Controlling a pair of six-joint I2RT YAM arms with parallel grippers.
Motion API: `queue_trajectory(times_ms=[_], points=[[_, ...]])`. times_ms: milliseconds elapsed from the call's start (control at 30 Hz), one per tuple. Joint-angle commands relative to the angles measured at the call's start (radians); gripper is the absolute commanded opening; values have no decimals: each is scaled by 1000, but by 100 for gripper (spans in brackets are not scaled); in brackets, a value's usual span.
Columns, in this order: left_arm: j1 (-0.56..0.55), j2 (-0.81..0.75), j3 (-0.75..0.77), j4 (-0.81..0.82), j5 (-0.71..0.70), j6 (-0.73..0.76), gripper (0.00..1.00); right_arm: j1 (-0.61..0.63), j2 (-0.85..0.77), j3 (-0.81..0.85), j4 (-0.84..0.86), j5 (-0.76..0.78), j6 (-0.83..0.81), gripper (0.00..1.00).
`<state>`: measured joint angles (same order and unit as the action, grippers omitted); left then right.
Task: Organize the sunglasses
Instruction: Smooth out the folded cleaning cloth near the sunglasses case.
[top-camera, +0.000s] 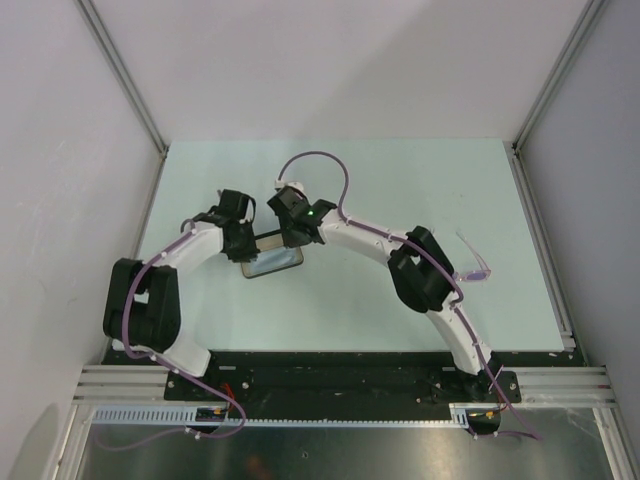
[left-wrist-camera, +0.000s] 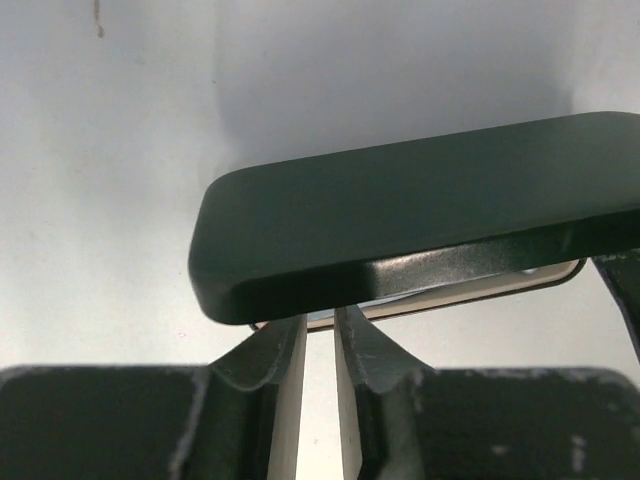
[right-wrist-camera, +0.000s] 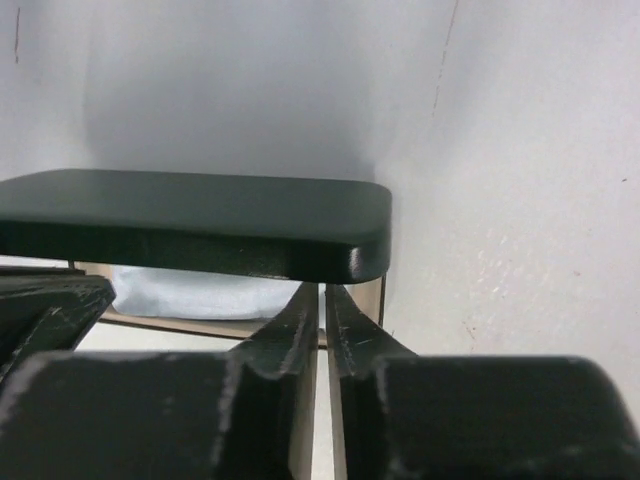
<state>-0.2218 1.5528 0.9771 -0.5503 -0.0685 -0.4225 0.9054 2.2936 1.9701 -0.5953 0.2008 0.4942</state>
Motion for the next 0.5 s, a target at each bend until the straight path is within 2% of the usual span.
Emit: queue_trajectory(times_ms=[0, 33, 67, 467], points=[[2, 33, 29, -2, 58, -38, 20, 16, -45, -17, 22, -10, -5, 7], [2, 39, 32, -3, 59, -39, 20, 16, -34, -19, 20, -14, -3, 1], [1, 46, 34, -2, 59, -41, 18, 18, -28, -19, 17, -20, -3, 0], [-2, 104, 8, 0, 12, -50, 13, 13, 20, -28, 31, -40, -17, 0]])
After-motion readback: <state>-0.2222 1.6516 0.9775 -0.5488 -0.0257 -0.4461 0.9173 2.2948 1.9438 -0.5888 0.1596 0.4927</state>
